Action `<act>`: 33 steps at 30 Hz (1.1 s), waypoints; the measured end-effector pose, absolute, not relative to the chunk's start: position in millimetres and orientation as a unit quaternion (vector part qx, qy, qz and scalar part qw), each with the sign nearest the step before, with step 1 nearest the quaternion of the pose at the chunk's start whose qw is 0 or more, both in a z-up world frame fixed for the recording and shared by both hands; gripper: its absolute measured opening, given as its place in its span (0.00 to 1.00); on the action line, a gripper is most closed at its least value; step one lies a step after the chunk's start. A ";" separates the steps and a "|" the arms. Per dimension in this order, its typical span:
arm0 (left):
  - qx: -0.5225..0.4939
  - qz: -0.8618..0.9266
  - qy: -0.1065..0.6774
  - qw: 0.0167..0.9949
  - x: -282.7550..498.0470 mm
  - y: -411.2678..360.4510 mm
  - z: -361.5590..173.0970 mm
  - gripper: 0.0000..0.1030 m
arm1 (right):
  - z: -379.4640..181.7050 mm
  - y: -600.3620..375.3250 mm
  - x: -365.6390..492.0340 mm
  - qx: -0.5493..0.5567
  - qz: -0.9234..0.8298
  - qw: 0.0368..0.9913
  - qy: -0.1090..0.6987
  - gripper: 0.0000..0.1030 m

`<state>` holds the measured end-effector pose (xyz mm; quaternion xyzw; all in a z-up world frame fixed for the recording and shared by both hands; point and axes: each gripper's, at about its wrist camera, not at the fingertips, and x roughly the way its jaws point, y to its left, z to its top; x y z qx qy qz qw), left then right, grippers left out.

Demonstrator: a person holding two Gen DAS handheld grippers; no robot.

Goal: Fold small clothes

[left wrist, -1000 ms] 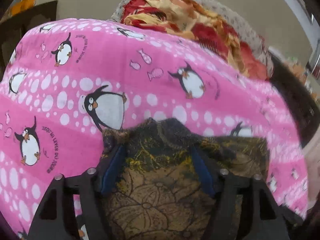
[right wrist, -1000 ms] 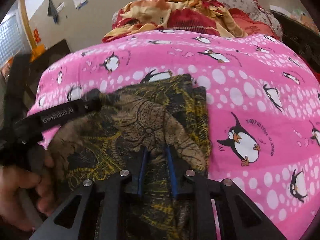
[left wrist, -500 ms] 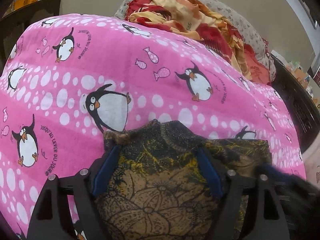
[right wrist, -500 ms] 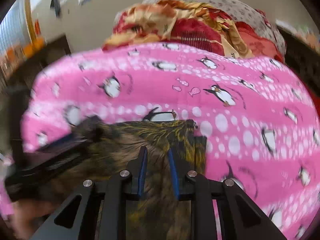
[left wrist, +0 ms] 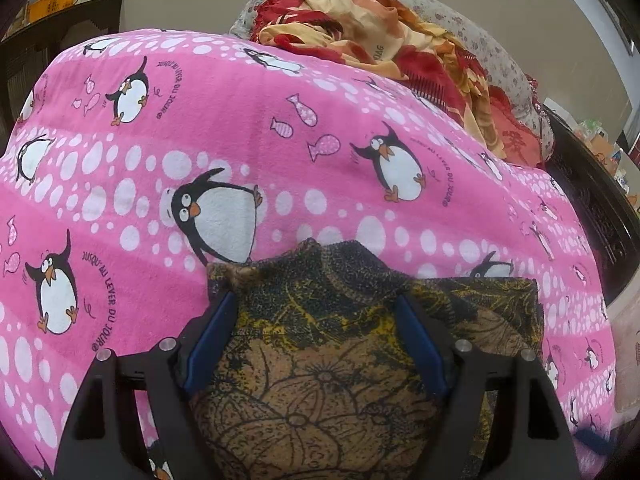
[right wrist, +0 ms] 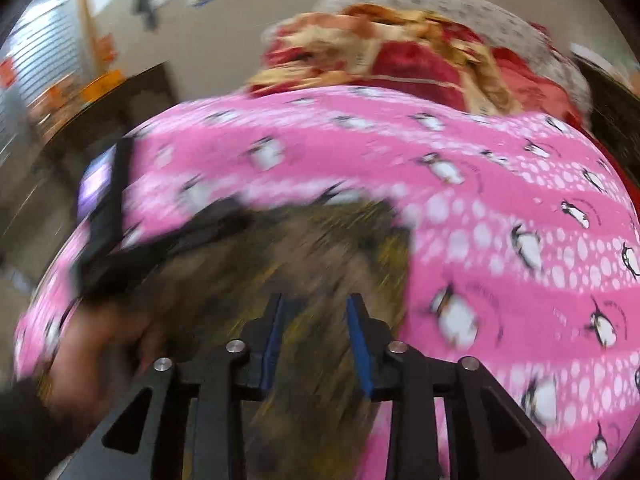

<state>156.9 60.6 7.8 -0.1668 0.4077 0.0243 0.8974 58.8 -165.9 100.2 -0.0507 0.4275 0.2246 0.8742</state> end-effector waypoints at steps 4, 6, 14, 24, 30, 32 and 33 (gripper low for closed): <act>-0.163 0.026 0.409 0.898 157.7 59.1 7.9 0.78 | 41.5 -175.9 30.0 -0.077 0.221 0.853 0.466 0.68; -0.161 0.027 0.412 0.896 158.5 58.4 8.6 0.79 | 28.2 -202.3 38.7 0.019 0.245 0.848 0.469 0.73; -0.130 -0.029 0.393 0.910 89.9 73.0 76.0 0.79 | 50.5 -206.3 29.7 0.015 0.235 0.857 0.459 0.74; -0.112 -0.059 0.430 0.894 -32.9 39.4 25.1 0.21 | 92.9 -155.4 37.0 -0.066 0.255 0.878 0.400 0.10; -0.116 -0.050 0.406 0.905 -38.5 38.7 16.4 0.22 | 45.5 -166.8 50.1 -0.038 0.231 0.880 0.414 0.08; -0.119 -0.061 0.393 0.910 -40.8 39.9 13.8 0.29 | 45.4 -163.6 46.4 -0.048 0.228 0.885 0.402 0.09; -0.120 -0.066 0.390 0.911 -39.0 38.4 15.0 0.33 | 45.0 -161.9 44.8 -0.052 0.227 0.887 0.398 0.09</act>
